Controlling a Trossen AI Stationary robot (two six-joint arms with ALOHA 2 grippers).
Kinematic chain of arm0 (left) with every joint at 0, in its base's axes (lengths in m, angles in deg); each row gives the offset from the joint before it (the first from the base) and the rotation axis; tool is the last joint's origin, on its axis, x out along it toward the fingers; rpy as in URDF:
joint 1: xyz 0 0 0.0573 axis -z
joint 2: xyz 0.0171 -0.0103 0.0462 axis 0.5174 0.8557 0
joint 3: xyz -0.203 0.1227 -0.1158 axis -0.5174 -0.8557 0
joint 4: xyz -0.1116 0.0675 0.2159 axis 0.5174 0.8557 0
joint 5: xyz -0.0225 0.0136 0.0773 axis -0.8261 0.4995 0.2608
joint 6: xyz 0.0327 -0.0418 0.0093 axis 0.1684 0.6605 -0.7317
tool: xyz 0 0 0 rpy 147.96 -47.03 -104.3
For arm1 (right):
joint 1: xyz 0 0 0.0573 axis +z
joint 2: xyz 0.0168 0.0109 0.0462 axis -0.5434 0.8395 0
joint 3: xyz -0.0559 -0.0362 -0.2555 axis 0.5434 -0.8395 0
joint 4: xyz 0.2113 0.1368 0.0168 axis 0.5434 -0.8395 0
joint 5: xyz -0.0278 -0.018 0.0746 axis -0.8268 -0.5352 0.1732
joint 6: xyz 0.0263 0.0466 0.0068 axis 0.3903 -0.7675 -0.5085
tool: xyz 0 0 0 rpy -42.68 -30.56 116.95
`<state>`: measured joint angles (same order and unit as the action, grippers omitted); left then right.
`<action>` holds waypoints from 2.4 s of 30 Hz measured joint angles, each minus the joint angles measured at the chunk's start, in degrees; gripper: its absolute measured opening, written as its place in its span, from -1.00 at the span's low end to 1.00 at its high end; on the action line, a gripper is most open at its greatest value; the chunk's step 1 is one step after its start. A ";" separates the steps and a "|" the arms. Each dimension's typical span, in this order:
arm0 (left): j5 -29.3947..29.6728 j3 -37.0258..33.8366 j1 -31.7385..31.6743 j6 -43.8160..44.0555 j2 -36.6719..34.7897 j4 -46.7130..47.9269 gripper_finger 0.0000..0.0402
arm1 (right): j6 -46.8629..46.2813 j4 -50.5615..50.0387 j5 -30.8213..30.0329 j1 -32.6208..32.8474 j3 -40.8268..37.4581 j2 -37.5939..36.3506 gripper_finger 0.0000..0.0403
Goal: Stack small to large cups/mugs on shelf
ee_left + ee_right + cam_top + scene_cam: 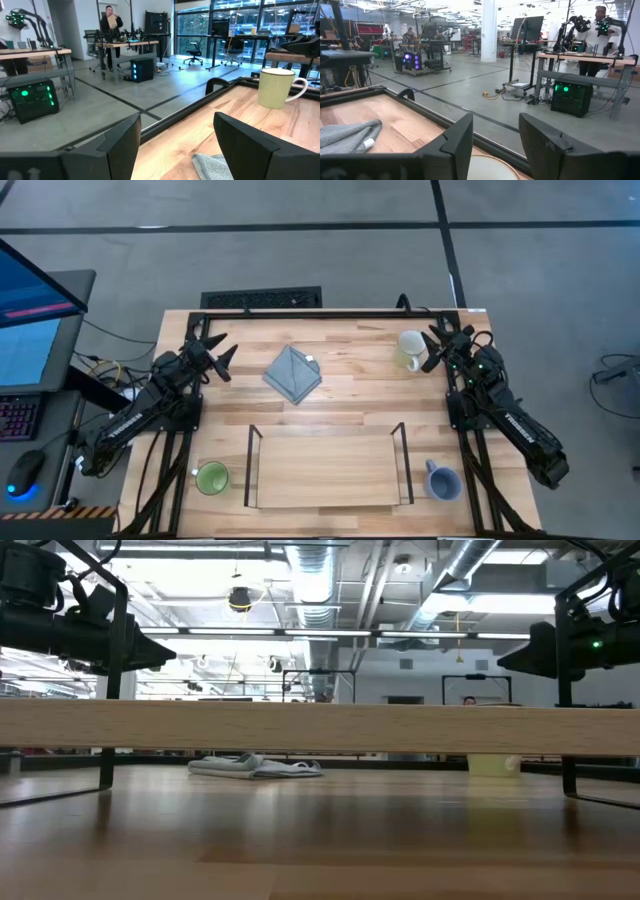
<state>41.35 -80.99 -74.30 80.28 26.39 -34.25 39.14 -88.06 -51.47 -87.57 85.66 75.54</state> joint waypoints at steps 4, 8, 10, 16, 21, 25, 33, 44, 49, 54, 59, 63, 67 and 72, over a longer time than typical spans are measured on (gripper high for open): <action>0.00 -0.01 -0.01 0.00 0.00 0.00 0.21 | -0.10 0.21 -0.01 -0.02 -0.02 0.02 -0.10; 0.00 0.01 -0.01 0.00 0.00 0.00 0.21 | -4.21 1.60 0.00 -0.02 0.04 0.02 -0.10; -0.01 0.00 0.00 0.00 0.00 0.00 0.21 | -7.80 1.26 0.04 -0.02 0.81 0.06 -0.10; -0.01 0.01 0.00 0.00 0.01 0.00 0.21 | -12.16 -0.18 2.93 0.32 6.88 0.04 -0.10; -0.01 -0.01 -0.01 0.00 0.00 0.00 0.21 | -18.29 -6.02 0.81 1.35 13.71 1.65 -0.16; -0.01 -0.01 0.00 0.00 0.00 0.00 0.21 | -18.02 -12.65 0.79 2.72 19.13 4.26 -0.22; -0.01 -0.01 0.00 0.00 0.00 0.00 0.21 | -18.78 -26.33 -1.25 6.70 30.15 14.21 -0.34; 0.00 0.00 0.00 0.00 0.00 0.00 0.21 | -26.58 -49.80 -3.75 11.14 45.43 33.15 -0.47; 0.01 0.01 -0.01 0.00 0.02 0.00 0.21 | -27.00 -50.19 -0.01 12.97 48.45 36.68 -0.46; 0.00 0.00 -0.01 0.00 0.01 0.00 0.21 | -27.00 -48.28 0.18 14.31 49.03 37.02 -0.46; -0.01 -0.01 -0.02 0.00 0.02 0.00 0.21 | -26.99 -48.18 0.00 14.40 49.09 37.00 -0.46; -0.01 0.01 -0.01 0.00 0.00 0.00 0.21 | -26.99 -48.18 0.00 14.43 49.07 36.98 -0.46; -0.01 0.01 0.00 0.00 0.02 0.00 0.21 | -26.97 -48.17 0.00 14.40 49.09 37.10 -0.46; -0.01 0.00 -0.02 0.00 0.00 0.00 0.21 | -26.99 -47.43 -0.44 14.40 49.07 37.35 -0.46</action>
<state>41.35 -80.99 -74.32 80.28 26.39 -34.25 12.14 -135.49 -51.91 -73.16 134.73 112.90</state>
